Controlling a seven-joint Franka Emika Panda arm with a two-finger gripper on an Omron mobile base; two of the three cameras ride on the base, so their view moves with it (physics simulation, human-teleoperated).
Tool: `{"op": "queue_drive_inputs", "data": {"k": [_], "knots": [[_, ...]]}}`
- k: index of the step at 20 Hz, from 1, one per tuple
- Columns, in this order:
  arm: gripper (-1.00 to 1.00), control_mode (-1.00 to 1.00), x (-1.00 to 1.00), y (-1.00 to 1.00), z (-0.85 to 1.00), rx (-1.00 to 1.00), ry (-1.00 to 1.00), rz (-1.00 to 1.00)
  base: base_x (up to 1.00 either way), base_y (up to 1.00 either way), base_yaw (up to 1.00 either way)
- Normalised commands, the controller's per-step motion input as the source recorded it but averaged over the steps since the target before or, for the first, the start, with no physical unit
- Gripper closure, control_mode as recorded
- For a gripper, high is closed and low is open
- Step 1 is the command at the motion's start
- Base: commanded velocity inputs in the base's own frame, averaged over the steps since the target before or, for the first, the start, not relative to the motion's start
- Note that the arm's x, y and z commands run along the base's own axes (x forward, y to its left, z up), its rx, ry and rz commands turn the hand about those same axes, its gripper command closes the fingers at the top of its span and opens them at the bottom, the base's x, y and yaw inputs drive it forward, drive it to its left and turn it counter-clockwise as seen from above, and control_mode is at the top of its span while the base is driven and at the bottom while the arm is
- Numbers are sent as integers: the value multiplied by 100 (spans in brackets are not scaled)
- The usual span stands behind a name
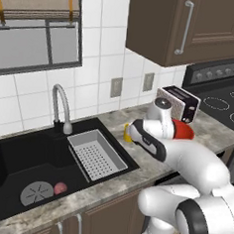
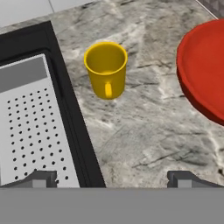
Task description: Clear the mugs and bowl far away from the sink.
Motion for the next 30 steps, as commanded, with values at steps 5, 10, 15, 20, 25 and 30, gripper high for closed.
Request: {"op": "queue_drive_inputs", "data": {"k": [5,10,15,20,25,30], "knots": [[-100,-100,20,1,-19,0,0,0,0,0,0],[-100,-100,25,2,-20,0,1,0,0,0,0],[-100,-100,24,1,-19,0,1,0,0,0,0],[-100,-100,29,7,-17,0,3,0,0,0,0],[-100,-100,26,4,-12,0,2,0,0,0,0],[-100,-100,23,1,-12,0,2,0,0,0,0]]}}
